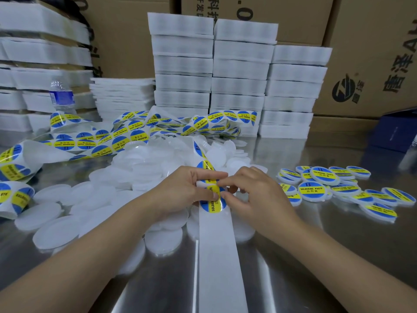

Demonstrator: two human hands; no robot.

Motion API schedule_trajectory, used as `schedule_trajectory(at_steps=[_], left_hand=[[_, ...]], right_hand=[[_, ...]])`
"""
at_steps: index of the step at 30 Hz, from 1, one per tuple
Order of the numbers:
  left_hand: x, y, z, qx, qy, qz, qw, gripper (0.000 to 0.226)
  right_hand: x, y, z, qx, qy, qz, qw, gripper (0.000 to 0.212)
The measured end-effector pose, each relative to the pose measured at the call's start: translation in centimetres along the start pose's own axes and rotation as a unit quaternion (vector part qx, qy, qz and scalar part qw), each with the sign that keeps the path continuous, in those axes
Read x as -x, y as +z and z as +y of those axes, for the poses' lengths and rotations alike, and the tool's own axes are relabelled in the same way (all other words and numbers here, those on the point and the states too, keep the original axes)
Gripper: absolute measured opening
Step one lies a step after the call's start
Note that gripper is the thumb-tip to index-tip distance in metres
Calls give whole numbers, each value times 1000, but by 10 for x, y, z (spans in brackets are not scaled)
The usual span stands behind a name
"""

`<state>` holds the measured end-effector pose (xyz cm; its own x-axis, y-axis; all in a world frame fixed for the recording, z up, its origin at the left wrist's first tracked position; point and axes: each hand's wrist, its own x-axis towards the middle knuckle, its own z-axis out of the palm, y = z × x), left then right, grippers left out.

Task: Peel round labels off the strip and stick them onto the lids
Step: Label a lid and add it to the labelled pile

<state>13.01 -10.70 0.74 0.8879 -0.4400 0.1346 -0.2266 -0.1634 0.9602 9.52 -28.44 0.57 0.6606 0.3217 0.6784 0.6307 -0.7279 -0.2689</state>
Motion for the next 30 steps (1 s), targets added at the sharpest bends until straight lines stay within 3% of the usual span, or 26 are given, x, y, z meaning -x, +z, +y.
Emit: schedule_trajectory(at_steps=[7,11,13,15,20,23,26,28,30], left_hand=[[3,1,5,2,21,3,1000,56],[6,1,8,44,31,13,998,42],[5,2,9,58,41,53,996,26],[3,2,8,72,60,109,990,26],[1,0,3,49,123,191,973,48],[-2,-2,3,38,150,231,961,79],[-4,-4,0,45,157,222,961,103],[-4,-2,0,40,152,232,960,97],[-3,-2,3,67,159,263,949,71]], right_hand=[[0,-1,-3,-58,43,-23,997,7],[-2,-2,-5,-172,139,-67,973,29],[-2,-4,-7,-230,166,-83,955,36],[-2,-5,-8,-266,177,-87,944,43],[-2,-6,-10,-312,184,-95,927,53],[-5,-10,-8,-341,198,-80,915,62],[-10,-15,-3,-378,248,-55,890,70],[-13,-18,-1,-417,270,-27,868,69],[-13,-19,3,-412,275,6,869,54]])
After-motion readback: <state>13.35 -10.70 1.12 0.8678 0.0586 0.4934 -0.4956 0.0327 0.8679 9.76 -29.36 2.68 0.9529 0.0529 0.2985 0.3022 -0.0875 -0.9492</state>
